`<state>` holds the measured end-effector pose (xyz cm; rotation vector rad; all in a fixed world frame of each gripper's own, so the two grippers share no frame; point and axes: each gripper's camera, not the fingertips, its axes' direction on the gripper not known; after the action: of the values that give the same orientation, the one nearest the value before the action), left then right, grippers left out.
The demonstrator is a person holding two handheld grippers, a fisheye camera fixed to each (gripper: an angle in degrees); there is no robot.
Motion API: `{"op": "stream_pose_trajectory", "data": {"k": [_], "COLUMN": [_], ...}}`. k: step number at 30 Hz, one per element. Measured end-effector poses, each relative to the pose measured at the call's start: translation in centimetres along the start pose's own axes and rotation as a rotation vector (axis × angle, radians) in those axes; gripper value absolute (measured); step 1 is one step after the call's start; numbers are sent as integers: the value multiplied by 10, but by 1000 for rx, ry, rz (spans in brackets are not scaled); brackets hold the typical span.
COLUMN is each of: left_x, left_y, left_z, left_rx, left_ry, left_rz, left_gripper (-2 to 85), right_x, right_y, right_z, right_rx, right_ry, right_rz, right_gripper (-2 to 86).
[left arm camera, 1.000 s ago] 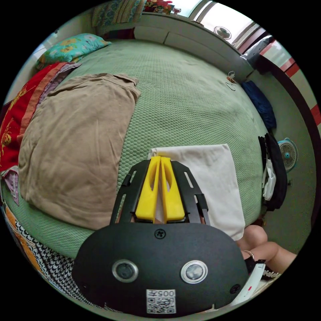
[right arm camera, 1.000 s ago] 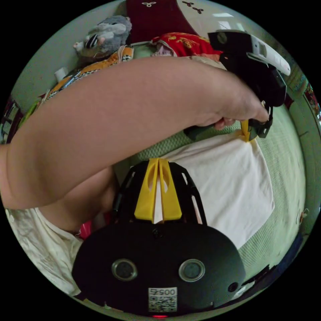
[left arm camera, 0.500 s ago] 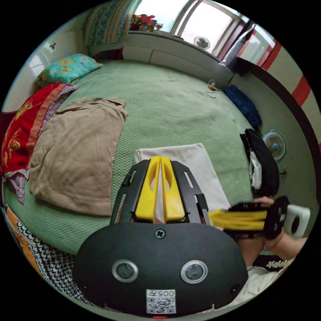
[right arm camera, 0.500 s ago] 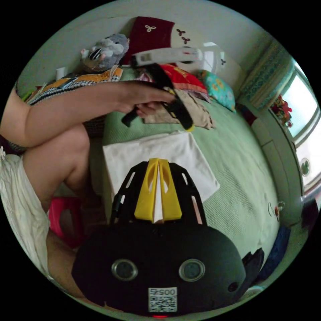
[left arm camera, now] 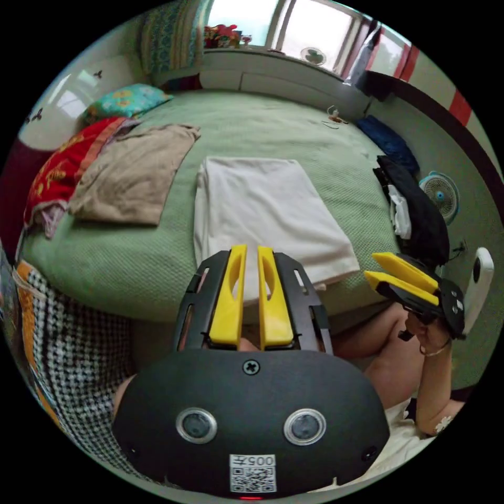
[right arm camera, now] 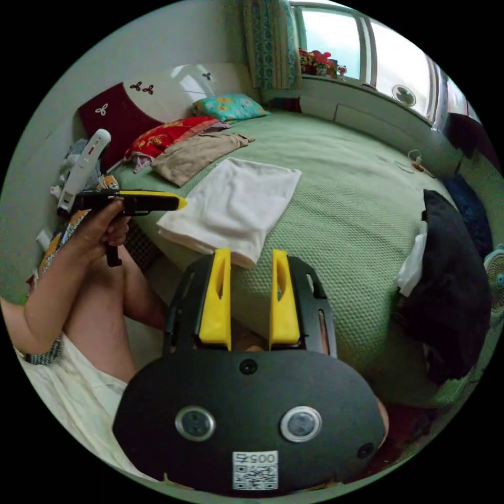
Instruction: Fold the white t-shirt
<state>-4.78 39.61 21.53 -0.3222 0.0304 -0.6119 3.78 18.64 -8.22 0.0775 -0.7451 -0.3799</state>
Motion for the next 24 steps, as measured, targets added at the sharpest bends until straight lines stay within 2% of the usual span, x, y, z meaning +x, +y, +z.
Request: {"op": "stream_pose_trajectory", "data": {"k": [2,6,10,18,21,24], "left_x": [-2,-1,-4,0,-1,-12], "left_y": [13,35,56,90,101,110], "left_z": [0,1,5,-1,-4,-9], "left_rx": [12,21,-2,5,7,-1], "left_ry": [15,-7,-26,-85,-58,45], "left_rz": [-31,-74,-88,-104,-104,-158], "left_gripper": [50,52,38,-1,-1,1], "right_x": [-8,-9,-8,16,26,27], "right_y": [7,3,-3,19,21,18], "right_z": [3,25,37,41,48,51], "right_rx": [-3,-74,-37,-28,-23,-36], "right_ry": [112,139,243,256,236,258], "right_rz": [-42,-68,-60,82,91,44], "right_gripper": [92,68,-3,-15,-15,-14]}}
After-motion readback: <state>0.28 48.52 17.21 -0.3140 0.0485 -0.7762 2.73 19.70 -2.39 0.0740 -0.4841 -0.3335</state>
